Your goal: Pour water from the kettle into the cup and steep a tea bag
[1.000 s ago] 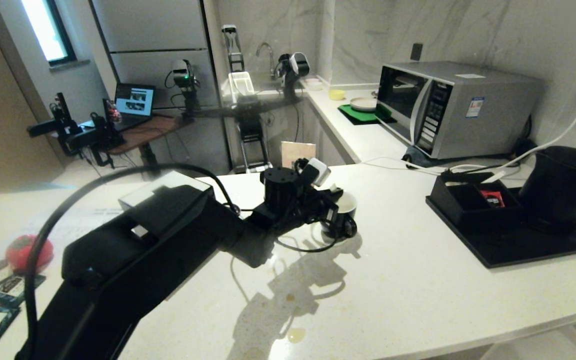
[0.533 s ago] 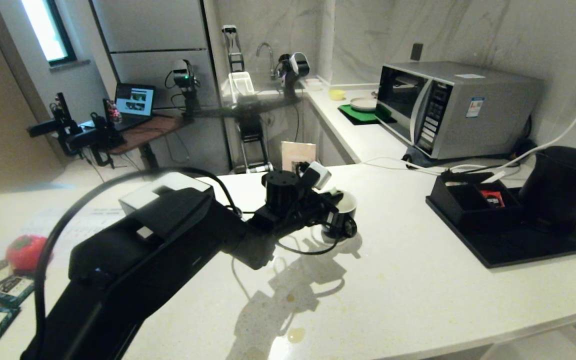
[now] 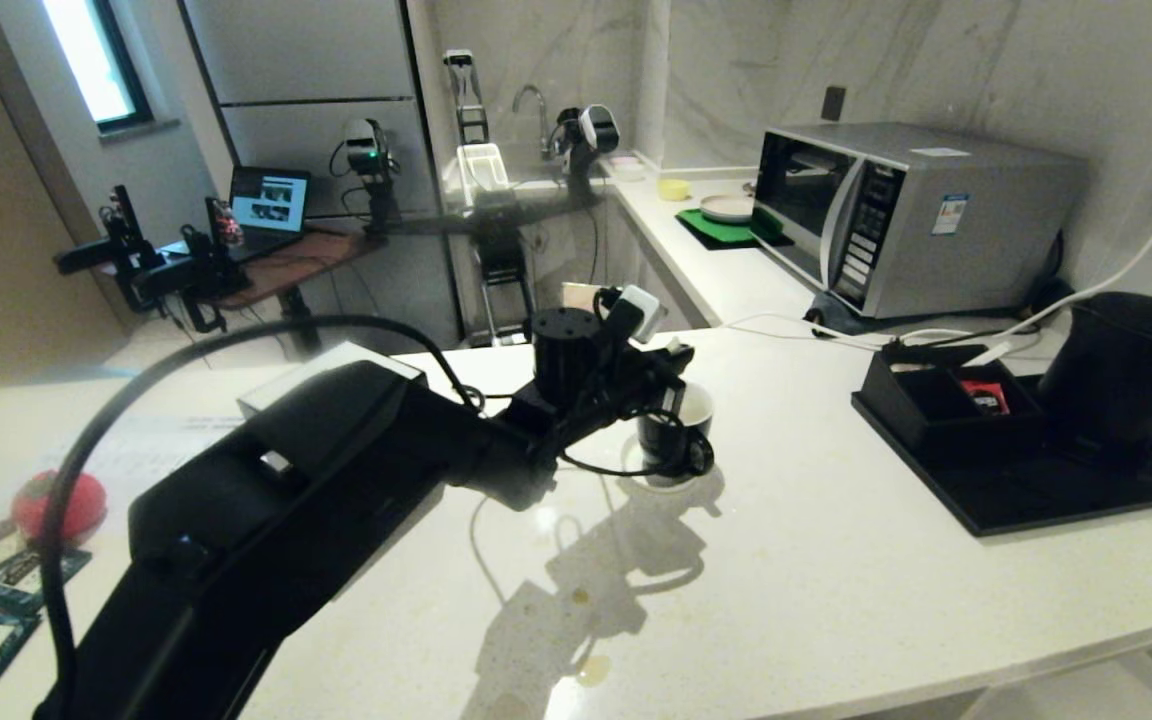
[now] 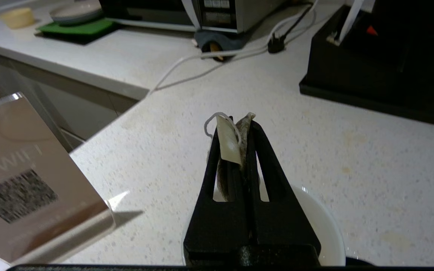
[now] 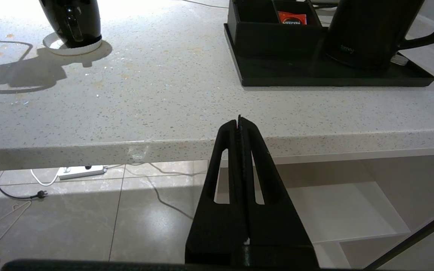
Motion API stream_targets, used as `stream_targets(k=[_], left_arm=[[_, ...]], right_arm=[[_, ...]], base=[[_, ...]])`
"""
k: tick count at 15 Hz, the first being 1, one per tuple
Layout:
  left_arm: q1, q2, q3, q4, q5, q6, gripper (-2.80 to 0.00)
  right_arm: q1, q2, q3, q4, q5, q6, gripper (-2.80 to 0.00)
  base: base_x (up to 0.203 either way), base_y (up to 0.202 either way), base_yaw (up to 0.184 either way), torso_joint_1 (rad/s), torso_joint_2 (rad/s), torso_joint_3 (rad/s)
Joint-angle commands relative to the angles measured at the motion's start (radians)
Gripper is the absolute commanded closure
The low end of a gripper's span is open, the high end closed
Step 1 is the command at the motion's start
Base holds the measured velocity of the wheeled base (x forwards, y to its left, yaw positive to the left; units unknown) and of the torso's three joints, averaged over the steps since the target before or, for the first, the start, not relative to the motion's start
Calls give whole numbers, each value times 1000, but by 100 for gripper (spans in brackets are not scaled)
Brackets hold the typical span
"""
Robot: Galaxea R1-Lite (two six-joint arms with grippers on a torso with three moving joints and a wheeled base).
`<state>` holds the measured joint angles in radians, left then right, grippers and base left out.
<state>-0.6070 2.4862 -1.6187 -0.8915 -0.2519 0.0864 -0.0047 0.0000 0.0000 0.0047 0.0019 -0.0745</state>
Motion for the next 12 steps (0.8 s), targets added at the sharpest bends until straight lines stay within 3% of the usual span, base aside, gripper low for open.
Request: stream_targets(k=[1,12], left_arm=[[4,-27,-21,-6,0,1,0],[-3,-6,-15,7,5,1,0]], right_arm=[[0,0,0,0,1,-1,0],[0,0,0,0,1,-1,0]], base=[[0,0,0,0,0,0],[0,0,0,0,0,0]])
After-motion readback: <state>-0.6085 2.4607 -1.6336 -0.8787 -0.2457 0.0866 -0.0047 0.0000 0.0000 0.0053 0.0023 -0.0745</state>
